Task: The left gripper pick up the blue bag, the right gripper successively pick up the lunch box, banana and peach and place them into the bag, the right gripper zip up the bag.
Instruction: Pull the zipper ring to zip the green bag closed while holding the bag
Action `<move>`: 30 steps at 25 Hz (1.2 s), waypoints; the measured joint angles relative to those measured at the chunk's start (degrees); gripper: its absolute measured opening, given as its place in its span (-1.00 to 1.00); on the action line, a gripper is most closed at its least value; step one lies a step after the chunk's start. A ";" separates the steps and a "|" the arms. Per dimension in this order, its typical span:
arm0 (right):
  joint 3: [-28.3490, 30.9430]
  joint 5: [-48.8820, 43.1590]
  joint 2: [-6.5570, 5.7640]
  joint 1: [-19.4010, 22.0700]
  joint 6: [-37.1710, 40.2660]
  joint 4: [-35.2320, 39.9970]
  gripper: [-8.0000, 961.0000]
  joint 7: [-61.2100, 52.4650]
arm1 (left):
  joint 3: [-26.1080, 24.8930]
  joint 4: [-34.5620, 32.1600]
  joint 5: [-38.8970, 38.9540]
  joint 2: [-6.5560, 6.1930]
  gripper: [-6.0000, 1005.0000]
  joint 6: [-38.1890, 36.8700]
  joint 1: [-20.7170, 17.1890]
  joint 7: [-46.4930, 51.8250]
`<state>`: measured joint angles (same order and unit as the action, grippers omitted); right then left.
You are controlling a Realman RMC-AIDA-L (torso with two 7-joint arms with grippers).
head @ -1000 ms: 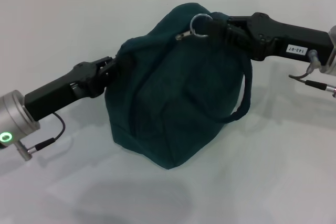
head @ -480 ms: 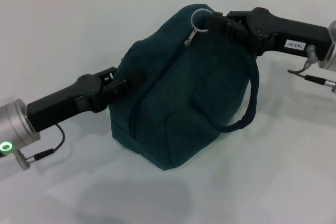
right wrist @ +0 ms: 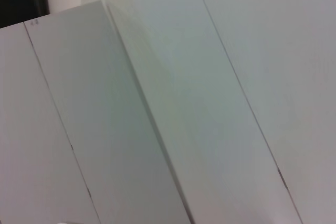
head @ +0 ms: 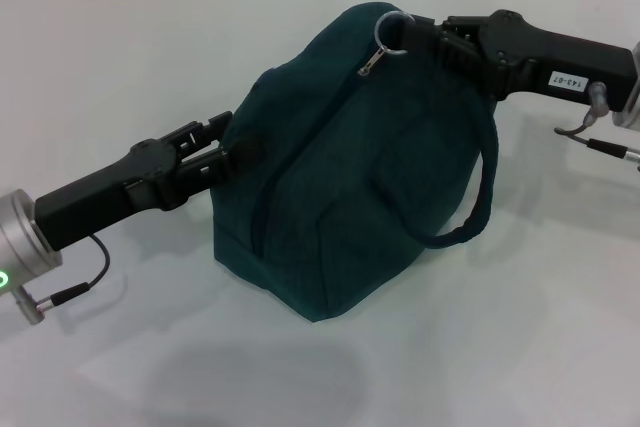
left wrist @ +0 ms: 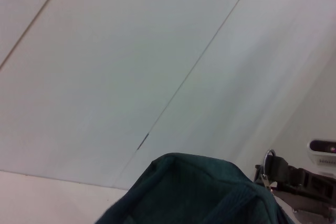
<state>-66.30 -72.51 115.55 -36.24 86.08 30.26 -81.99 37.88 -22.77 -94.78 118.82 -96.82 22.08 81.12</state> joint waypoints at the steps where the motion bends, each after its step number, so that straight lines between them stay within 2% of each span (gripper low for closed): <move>1: 0.03 0.00 0.00 0.10 -0.04 0.06 -0.98 0.05 | 0.00 0.00 0.00 0.00 0.44 0.00 -0.01 0.00; 4: 0.59 0.02 -0.05 0.37 -0.10 0.14 -0.98 0.50 | 0.00 0.00 0.03 -0.04 0.62 -0.01 -0.08 0.01; 10: 2.22 0.20 -0.10 0.89 -0.19 0.03 -0.98 1.26 | -0.01 -1.14 0.04 -0.49 0.62 -0.41 -0.44 1.55; 15: 2.29 0.44 -0.05 0.76 0.18 0.03 -0.98 1.43 | -1.50 -8.12 0.09 -0.79 0.62 -1.87 -1.51 7.27; 17: 2.10 0.45 0.01 0.61 0.26 0.03 -0.98 1.58 | -2.38 -10.38 0.29 -1.37 0.62 -1.94 -1.13 9.98; 20: 1.93 0.48 0.15 0.49 0.43 0.02 -0.98 1.96 | -2.64 -13.42 -0.11 -3.06 0.63 -1.94 0.76 14.95; 24: 1.87 0.50 0.21 0.51 0.77 0.02 -0.98 2.15 | -1.61 -18.95 -4.89 -5.03 0.63 -2.05 5.26 24.90; 26: 1.94 0.54 0.20 0.70 0.86 0.02 -0.98 2.52 | 0.12 -22.96 -8.04 -5.43 0.63 -2.12 7.75 29.68; 30: 2.24 0.83 0.25 0.86 0.88 0.03 -0.98 3.38 | 5.40 -32.62 -12.57 -5.31 0.63 -2.17 11.06 38.68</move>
<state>-64.06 -71.68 115.80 -35.39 86.95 30.29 -78.61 43.28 -55.38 -107.35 113.52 -98.98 33.14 119.79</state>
